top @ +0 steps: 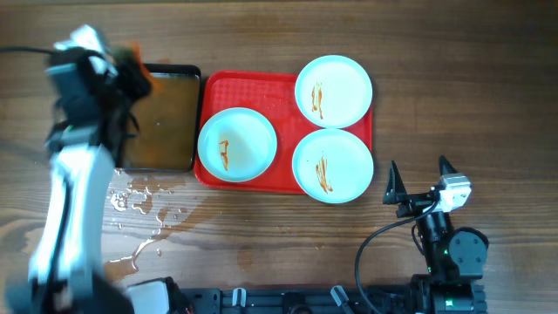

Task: Clean dirty plates on tray and stack at the side
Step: 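Carry the sponge with the left gripper onto the left white plate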

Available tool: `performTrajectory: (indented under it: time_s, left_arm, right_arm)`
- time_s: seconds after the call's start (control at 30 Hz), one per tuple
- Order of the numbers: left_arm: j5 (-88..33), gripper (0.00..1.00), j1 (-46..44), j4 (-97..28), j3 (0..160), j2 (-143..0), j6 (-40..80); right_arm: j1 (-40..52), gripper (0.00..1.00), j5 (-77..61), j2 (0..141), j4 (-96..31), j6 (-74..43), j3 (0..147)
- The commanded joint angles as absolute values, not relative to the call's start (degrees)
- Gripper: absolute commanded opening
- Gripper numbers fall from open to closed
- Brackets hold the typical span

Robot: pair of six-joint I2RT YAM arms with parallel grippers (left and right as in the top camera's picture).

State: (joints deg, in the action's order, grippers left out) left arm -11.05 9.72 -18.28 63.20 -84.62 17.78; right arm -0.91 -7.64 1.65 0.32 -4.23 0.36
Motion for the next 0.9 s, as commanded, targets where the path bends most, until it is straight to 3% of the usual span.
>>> performTrajectory:
  time_s: [0.0,0.3,0.5,0.63,0.77,0.87]
  left_arm:
    - [-8.88,0.04,10.13,-22.02,60.49,-95.04,15.86]
    - [-9.63,0.04,8.21,-23.29,69.10,-73.82,15.16]
    - [-4.64,0.04,8.14,-25.08,62.08,-88.55,15.16]
    - [-10.61,0.04,7.75,-29.04,64.27,-87.72,15.20]
    - [-21.30,0.04,5.48,-28.60,67.72,-77.28,15.88]
    - [-22.06,0.04,-0.71,-27.90,67.88,-68.07,15.88]
  right_arm:
    - [-0.60,1.00,-7.20,1.41,0.54,-4.54,0.30]
    - [-0.60,1.00,-7.20,1.41,0.54,-4.54,0.30]
    - [-0.60,1.00,-7.20,1.41,0.54,-4.51,0.30]
    - [-0.60,1.00,-7.20,1.41,0.54,-4.54,0.30]
    - [-0.60,1.00,-7.22,1.41,0.54,-4.56,0.30]
    - [-0.60,1.00,-7.20,1.41,0.54,-4.54,0.30]
